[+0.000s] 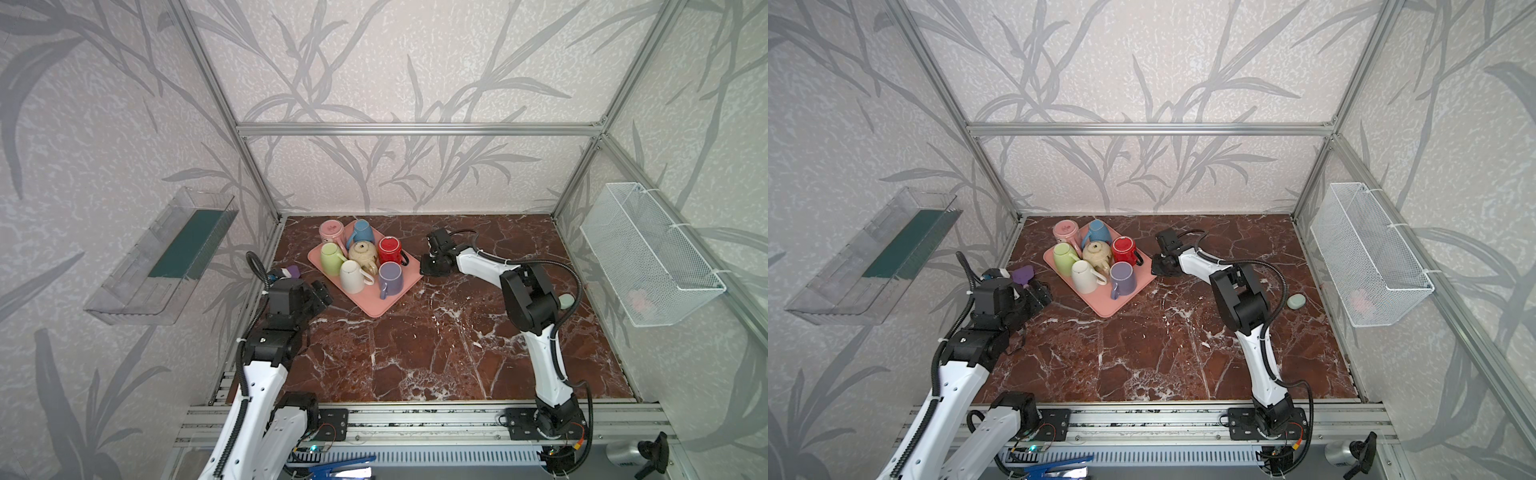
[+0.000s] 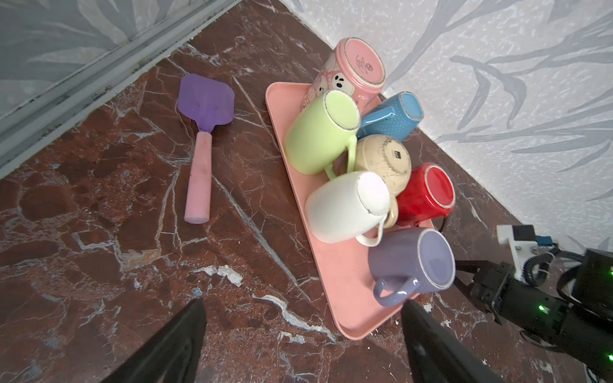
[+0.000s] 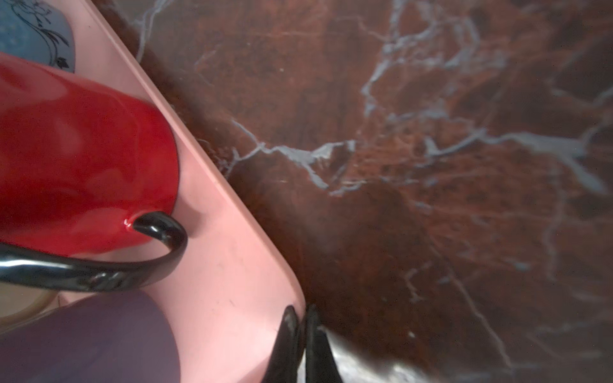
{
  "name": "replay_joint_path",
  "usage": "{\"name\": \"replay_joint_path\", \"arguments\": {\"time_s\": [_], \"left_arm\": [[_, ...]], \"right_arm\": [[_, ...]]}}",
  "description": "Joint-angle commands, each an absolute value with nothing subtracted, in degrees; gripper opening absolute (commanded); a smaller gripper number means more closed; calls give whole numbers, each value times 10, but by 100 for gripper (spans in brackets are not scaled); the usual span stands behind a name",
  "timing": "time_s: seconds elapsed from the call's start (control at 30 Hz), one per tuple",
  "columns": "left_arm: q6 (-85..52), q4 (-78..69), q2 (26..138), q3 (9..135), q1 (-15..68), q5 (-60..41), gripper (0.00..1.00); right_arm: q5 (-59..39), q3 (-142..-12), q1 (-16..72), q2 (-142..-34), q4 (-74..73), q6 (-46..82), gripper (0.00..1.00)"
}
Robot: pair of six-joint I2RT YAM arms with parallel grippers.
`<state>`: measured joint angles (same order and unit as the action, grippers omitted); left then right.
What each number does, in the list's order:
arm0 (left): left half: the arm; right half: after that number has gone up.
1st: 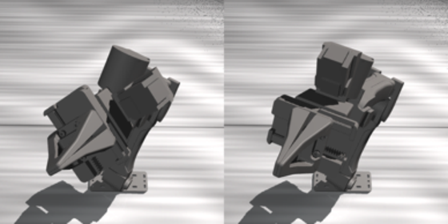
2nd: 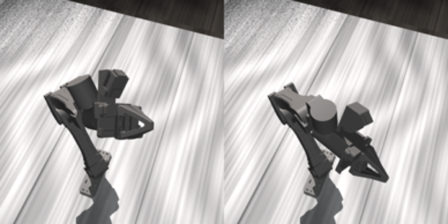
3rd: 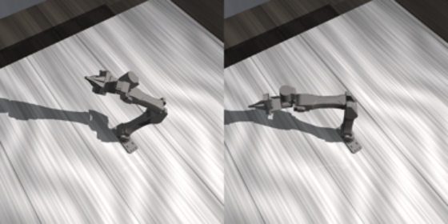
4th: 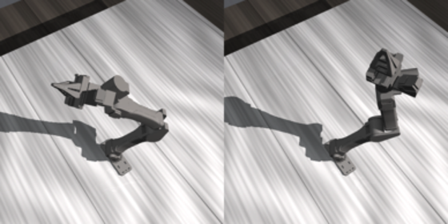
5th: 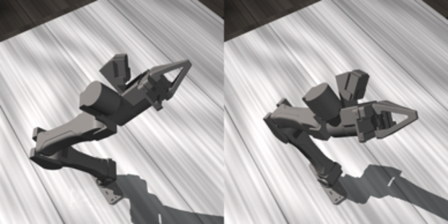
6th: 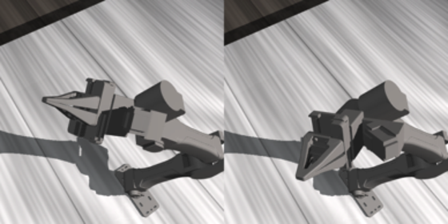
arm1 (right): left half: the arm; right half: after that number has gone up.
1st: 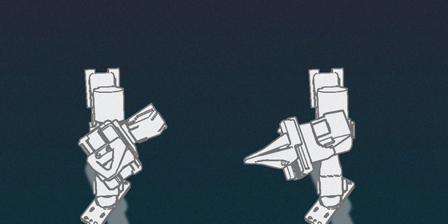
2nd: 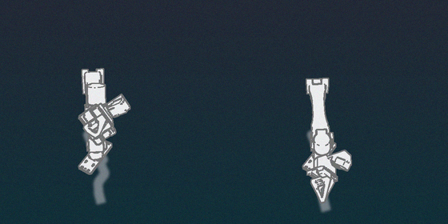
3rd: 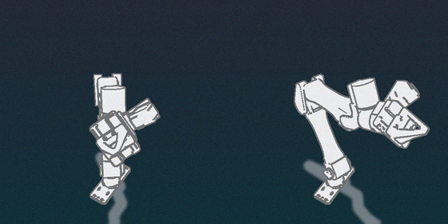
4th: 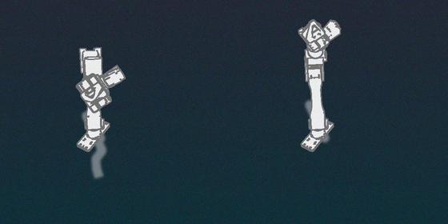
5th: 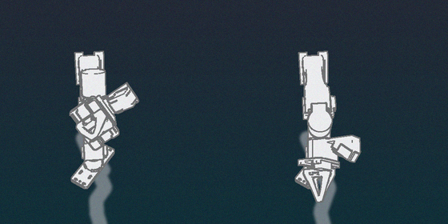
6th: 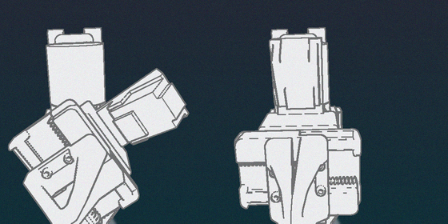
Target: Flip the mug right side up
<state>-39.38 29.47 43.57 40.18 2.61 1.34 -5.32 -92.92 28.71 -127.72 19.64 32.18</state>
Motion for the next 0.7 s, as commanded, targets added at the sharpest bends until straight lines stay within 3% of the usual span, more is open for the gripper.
{"name": "replay_joint_path", "arguments": {"time_s": [0.0,0.07,0.2,0.33,0.5,0.67], "left_arm": [[-426,261,451,374,33,3,86],[-437,242,467,362,41,6,82],[-458,204,504,340,70,11,52],[-482,157,546,315,93,14,37],[-496,106,606,300,101,8,27],[-494,69,668,308,102,3,30]], "right_arm": [[-19,-846,257,-1254,286,280,0],[-22,-798,245,-1222,271,279,0],[-33,-702,221,-1161,243,282,0],[-54,-615,194,-1102,216,292,0],[-64,-532,189,-1039,200,298,0],[-68,-467,191,-984,199,298,0]]}}
